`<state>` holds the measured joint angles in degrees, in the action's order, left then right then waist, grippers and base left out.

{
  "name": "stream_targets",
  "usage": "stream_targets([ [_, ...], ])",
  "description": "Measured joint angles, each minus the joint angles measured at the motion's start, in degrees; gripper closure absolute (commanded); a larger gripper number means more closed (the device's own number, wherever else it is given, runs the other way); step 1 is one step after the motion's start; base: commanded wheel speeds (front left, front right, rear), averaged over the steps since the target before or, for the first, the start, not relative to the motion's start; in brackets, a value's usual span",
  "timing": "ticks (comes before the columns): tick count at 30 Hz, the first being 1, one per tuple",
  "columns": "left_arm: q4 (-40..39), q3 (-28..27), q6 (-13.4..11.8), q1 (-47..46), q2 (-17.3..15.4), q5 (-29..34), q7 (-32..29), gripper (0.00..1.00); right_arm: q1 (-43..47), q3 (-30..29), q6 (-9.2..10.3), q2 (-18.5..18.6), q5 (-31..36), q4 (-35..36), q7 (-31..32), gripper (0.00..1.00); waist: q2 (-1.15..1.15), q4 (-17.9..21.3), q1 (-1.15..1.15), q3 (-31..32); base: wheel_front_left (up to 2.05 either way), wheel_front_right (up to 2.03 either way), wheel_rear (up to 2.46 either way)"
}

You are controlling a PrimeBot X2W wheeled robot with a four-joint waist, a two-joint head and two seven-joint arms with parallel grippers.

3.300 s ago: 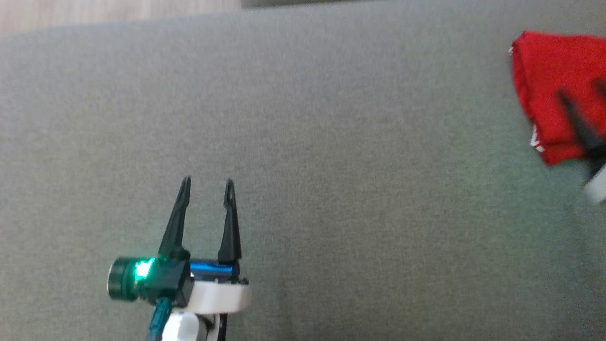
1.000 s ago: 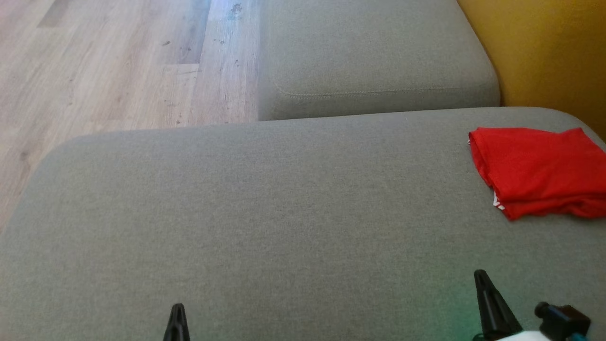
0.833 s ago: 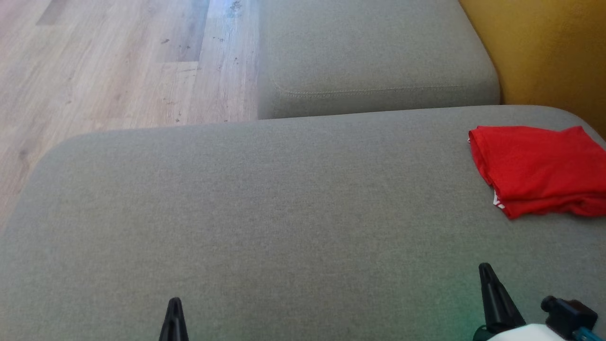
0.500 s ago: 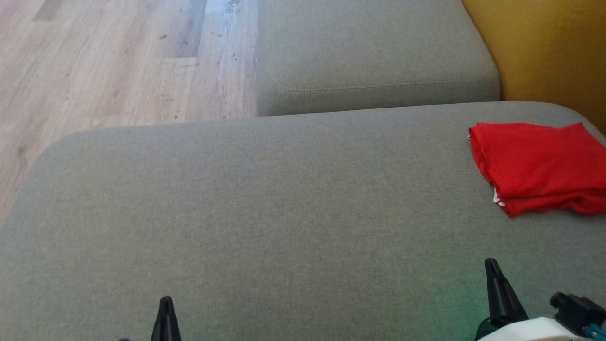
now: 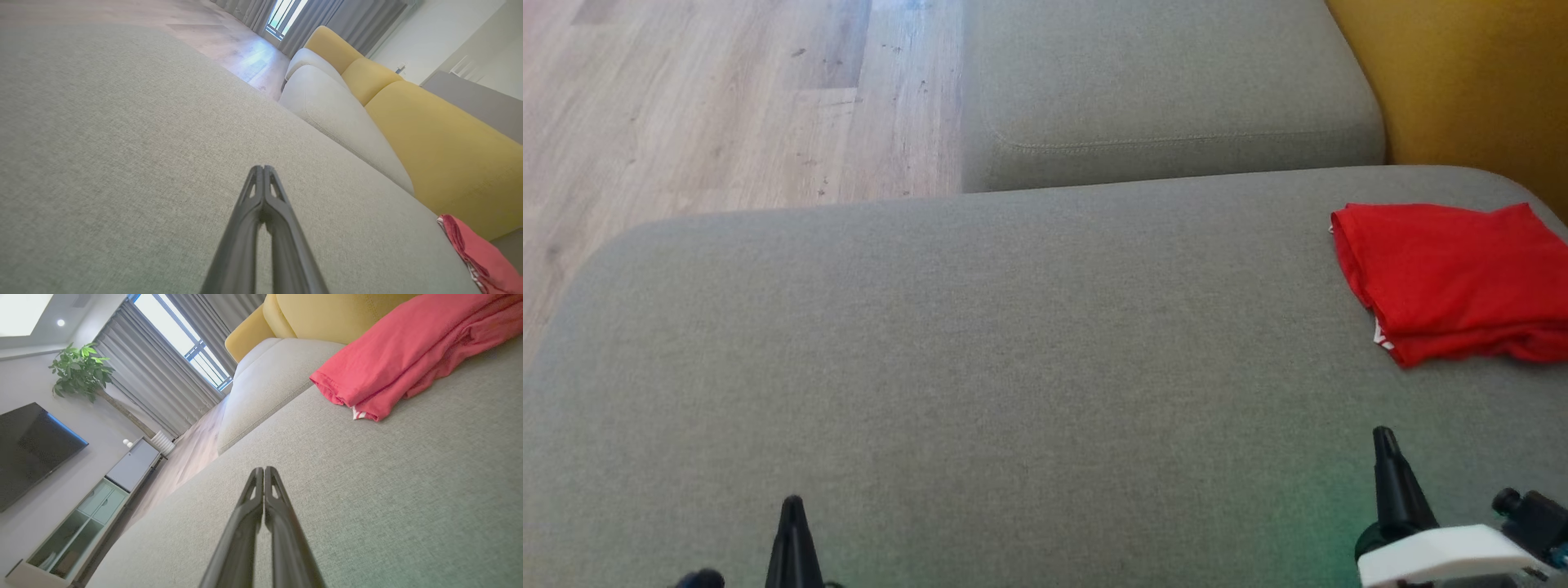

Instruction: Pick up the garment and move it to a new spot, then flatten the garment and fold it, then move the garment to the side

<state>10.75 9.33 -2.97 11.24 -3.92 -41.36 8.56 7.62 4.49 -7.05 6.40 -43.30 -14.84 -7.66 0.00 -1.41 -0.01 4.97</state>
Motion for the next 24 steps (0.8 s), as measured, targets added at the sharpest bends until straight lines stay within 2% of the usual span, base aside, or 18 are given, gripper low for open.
stream_targets([
  [24,1.36,-2.67,2.74,-4.04,-0.11,-15.93,-3.78,1.00,-2.44,-3.22,0.00,-0.56,-14.93,-0.25,3.91,1.00,0.00,0.43,0.00,-1.55,0.00,0.00,0.00],
])
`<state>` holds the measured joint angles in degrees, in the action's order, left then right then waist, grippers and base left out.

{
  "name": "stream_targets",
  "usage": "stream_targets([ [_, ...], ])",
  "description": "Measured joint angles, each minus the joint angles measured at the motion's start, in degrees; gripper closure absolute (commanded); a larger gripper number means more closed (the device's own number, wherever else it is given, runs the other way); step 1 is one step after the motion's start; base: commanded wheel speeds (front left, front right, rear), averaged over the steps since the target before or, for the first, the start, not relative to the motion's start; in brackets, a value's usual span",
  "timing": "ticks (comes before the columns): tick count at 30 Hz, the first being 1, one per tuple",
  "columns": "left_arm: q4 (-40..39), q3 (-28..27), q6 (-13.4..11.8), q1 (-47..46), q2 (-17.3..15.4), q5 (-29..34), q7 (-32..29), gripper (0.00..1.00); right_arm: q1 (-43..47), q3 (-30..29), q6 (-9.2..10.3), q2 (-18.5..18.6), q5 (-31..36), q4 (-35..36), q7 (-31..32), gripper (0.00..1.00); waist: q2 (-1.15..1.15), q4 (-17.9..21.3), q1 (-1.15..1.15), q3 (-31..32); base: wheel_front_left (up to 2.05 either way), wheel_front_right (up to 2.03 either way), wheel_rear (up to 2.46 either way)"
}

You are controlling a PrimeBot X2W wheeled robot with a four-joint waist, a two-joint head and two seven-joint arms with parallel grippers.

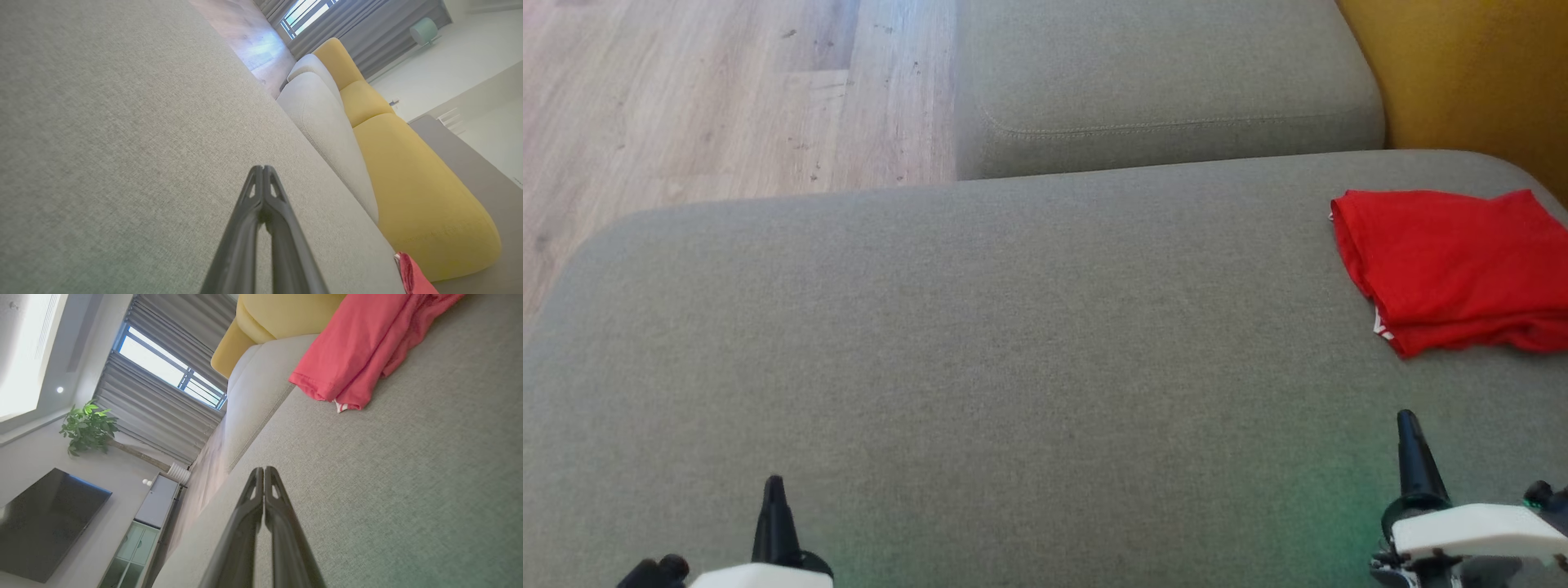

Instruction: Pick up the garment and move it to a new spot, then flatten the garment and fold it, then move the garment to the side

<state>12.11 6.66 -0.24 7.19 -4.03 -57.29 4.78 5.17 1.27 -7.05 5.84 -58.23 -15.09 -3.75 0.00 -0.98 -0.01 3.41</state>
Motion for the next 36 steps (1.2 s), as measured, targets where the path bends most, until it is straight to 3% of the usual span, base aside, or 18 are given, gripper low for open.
stream_targets([
  [36,2.25,-5.27,4.83,-6.56,-0.01,-23.52,-5.80,1.00,-4.77,-4.99,0.00,-1.48,-22.09,-0.43,5.90,1.00,0.00,0.64,0.01,-2.33,0.00,0.00,0.00],
])
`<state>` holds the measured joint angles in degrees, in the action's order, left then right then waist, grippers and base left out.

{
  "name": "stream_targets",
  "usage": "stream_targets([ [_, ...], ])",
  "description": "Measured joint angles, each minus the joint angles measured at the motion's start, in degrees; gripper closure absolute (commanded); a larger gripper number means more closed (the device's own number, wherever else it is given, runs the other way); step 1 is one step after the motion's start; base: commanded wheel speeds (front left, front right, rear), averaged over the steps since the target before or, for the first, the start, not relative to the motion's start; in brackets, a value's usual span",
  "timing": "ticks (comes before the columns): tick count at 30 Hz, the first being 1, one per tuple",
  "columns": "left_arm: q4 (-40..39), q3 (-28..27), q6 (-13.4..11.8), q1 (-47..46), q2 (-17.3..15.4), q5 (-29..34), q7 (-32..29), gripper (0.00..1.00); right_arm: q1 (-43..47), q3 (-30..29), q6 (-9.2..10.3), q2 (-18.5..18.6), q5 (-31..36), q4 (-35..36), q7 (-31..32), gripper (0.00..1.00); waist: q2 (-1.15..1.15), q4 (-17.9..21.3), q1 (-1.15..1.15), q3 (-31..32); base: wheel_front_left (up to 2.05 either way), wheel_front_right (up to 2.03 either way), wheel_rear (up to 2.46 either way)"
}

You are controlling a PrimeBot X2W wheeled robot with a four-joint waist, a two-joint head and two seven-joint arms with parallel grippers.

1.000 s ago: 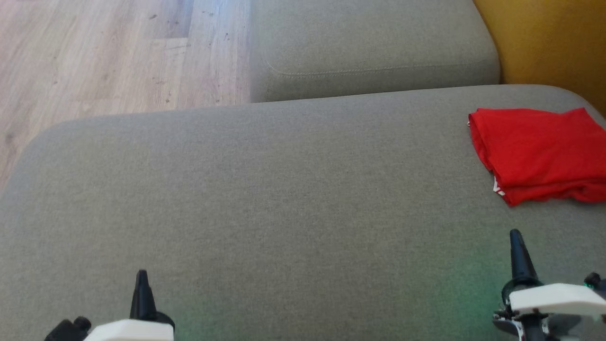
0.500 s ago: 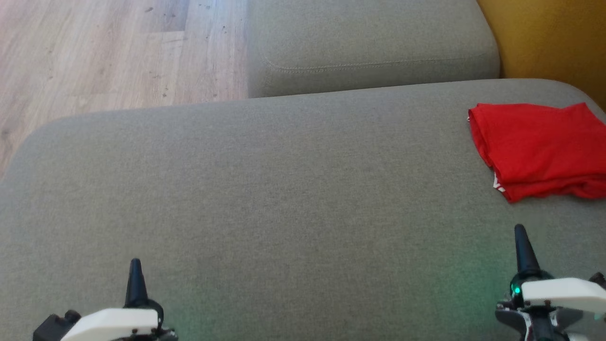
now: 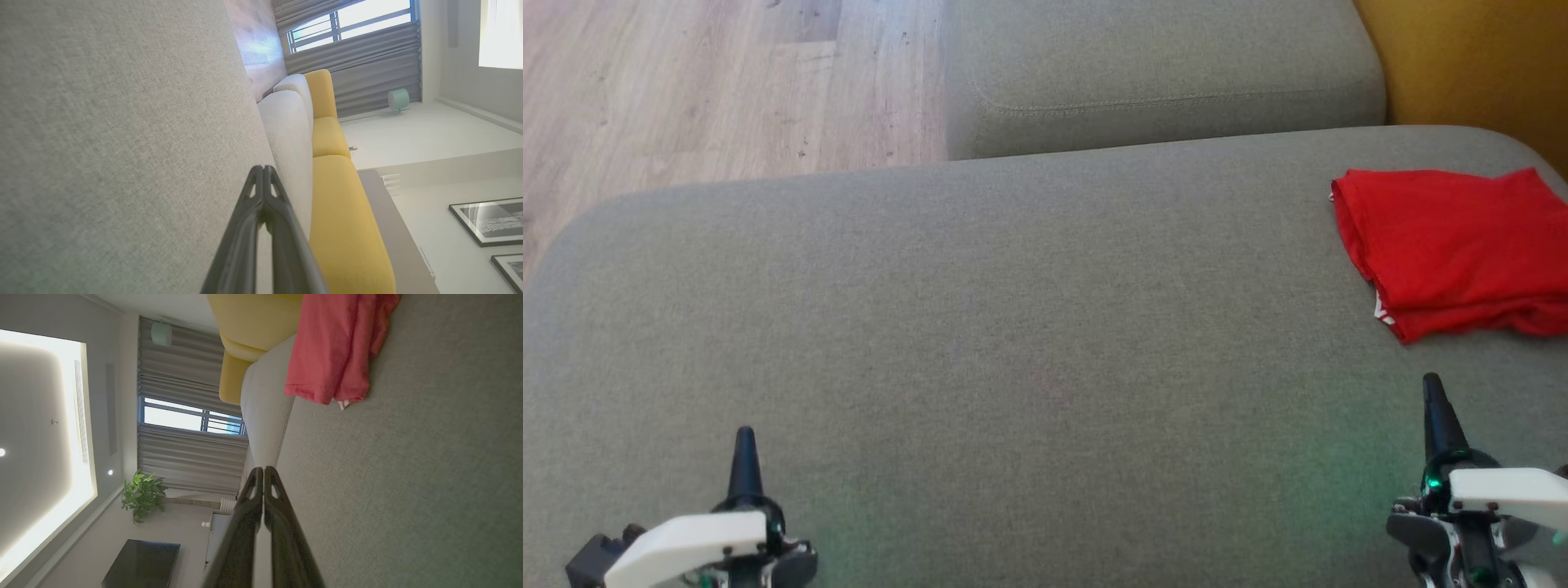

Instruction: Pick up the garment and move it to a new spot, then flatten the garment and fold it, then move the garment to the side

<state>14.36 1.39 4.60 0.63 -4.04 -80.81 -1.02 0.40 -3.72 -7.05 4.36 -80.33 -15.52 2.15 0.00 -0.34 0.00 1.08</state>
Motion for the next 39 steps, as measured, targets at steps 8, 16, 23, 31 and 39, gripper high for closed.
stream_targets([
  [8,0.33,-1.49,0.94,-0.96,0.02,-5.11,-1.38,1.00,-2.02,-0.94,0.00,-0.22,-4.82,-0.08,1.09,1.00,0.00,0.14,0.00,-0.52,0.00,0.00,0.00],
  [16,0.73,-2.85,1.97,-2.93,0.09,-10.32,-2.53,1.00,-2.29,-2.27,0.00,-0.42,-9.69,-0.11,2.49,1.00,0.00,0.28,0.00,-1.04,0.00,0.00,0.00],
  [23,1.26,-3.39,2.50,-3.35,0.15,-13.05,-3.49,1.00,-3.71,-2.68,0.00,-0.82,-12.30,-0.25,3.19,1.00,0.00,0.35,0.00,-1.27,0.00,0.00,0.00],
  [31,1.26,-3.50,2.50,-3.91,0.19,-13.05,-3.52,1.00,-3.72,-2.86,0.00,-0.86,-12.30,-0.26,3.19,1.00,0.00,0.34,0.00,-1.27,0.00,0.00,0.00],
  [39,1.26,-3.64,2.50,-3.91,0.26,-13.04,-3.54,1.00,-3.72,-2.96,0.00,-0.91,-12.30,-0.26,3.25,1.00,0.00,0.34,0.00,-1.26,0.00,0.00,0.00],
])
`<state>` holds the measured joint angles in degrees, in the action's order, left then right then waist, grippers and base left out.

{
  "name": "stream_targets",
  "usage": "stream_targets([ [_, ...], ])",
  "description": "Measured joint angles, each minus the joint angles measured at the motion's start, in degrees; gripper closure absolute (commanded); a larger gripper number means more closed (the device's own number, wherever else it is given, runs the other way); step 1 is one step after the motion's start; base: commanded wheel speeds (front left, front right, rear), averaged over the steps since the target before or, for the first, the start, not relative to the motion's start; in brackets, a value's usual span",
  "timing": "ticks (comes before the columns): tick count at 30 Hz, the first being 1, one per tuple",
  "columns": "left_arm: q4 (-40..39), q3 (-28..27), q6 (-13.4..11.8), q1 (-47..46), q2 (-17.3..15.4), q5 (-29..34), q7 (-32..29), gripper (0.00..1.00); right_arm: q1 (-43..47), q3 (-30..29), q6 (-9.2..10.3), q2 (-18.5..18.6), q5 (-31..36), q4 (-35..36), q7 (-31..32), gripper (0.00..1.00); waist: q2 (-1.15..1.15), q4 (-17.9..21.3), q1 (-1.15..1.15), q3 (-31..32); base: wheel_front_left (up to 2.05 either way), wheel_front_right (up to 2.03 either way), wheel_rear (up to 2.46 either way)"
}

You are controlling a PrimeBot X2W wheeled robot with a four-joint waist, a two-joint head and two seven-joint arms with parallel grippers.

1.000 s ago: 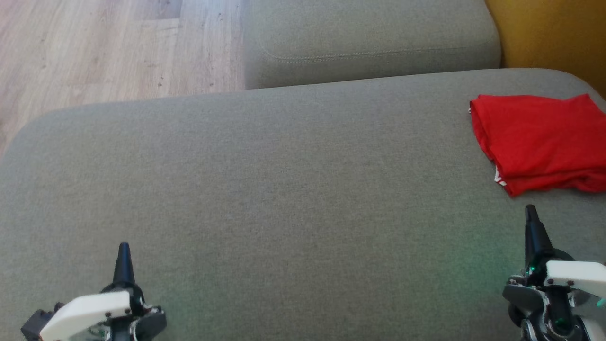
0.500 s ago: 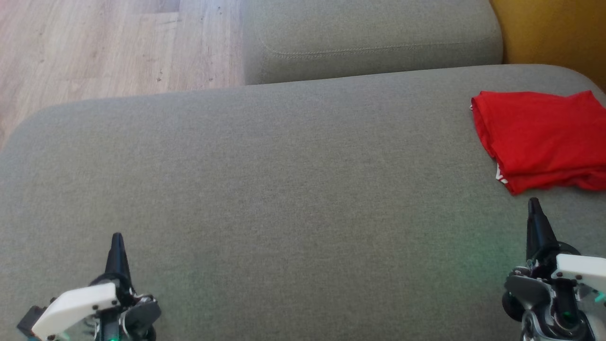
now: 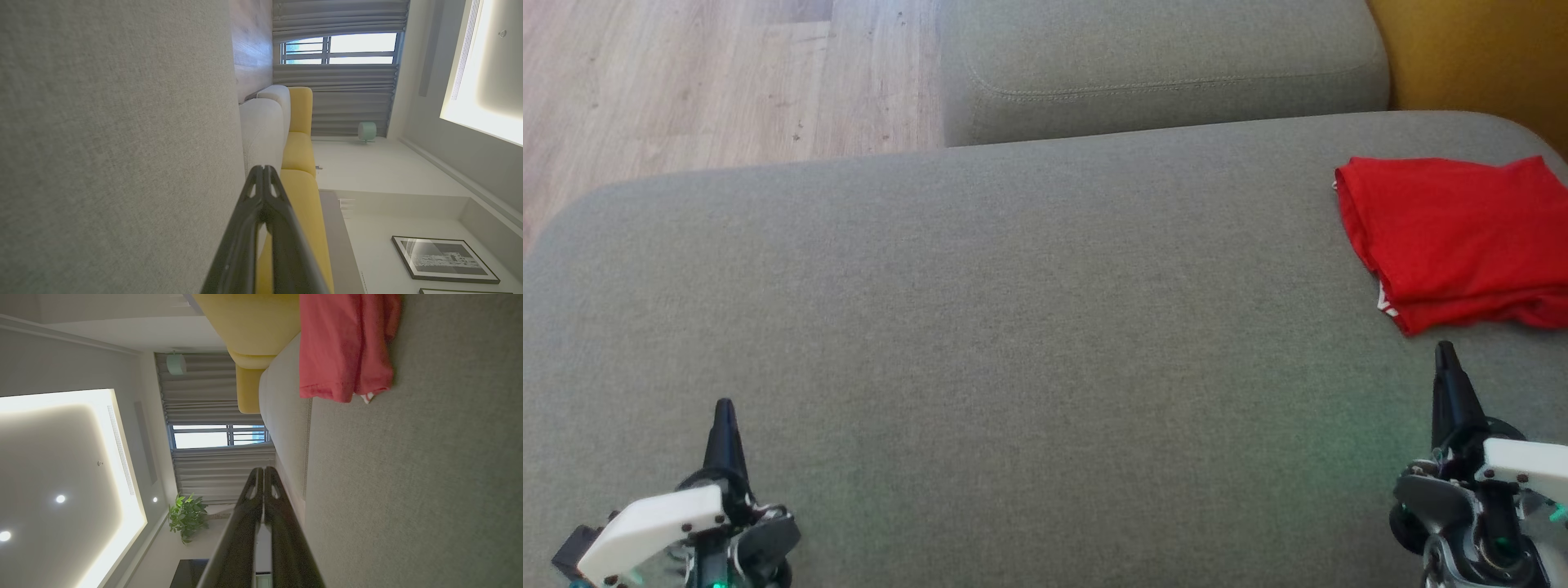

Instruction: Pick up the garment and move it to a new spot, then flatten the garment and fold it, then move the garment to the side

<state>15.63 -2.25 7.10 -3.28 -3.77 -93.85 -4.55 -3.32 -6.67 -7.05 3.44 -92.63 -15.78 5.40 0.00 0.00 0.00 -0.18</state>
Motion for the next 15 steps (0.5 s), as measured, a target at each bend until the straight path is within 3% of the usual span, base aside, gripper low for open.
stream_targets([
  [15,0.00,-0.69,0.00,0.00,0.29,0.08,-0.44,1.00,0.00,-0.21,0.00,-0.23,0.00,0.00,0.21,1.00,0.00,0.00,0.00,0.00,0.00,0.00,0.00],
])
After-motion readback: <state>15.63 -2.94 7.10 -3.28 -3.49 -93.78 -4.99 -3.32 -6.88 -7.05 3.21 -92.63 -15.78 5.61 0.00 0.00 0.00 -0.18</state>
